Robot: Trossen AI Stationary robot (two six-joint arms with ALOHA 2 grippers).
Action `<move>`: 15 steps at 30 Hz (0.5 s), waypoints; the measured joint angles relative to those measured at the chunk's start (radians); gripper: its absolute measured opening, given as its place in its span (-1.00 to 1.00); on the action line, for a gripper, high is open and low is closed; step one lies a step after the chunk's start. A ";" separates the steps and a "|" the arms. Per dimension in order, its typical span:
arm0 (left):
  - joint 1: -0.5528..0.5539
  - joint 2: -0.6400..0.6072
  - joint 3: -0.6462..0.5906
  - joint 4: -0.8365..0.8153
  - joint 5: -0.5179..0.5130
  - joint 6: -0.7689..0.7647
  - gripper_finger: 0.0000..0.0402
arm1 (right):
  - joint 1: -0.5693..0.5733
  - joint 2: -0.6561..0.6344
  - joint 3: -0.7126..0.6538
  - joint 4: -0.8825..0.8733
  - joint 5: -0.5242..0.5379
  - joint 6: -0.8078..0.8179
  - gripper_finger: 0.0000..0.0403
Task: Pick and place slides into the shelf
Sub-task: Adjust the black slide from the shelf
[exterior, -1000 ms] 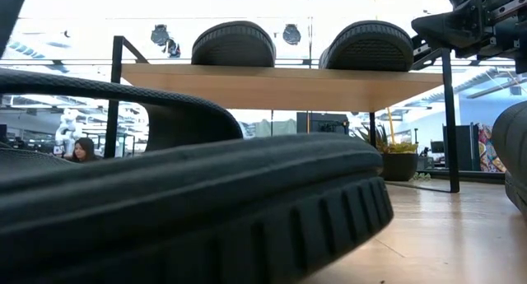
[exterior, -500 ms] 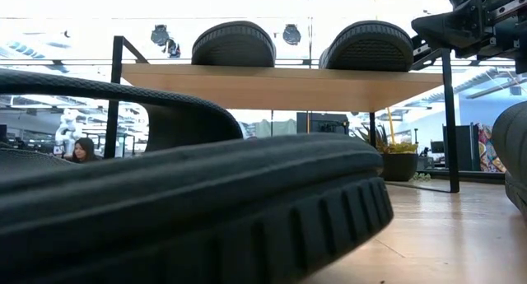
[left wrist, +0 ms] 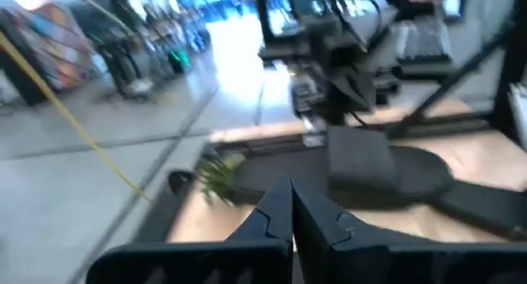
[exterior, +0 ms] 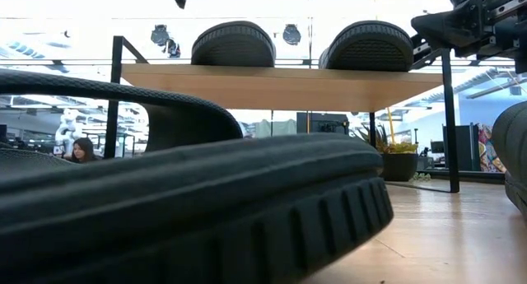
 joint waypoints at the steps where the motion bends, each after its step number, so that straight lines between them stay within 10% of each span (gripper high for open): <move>1: -0.001 -0.038 -0.046 0.017 0.000 -0.001 -1.00 | 0.000 0.000 0.000 0.002 0.000 -0.002 -1.00; 15: -0.111 -0.667 -0.544 0.192 -0.158 0.026 -1.00 | 0.000 0.010 0.000 0.055 0.003 -0.068 -1.00</move>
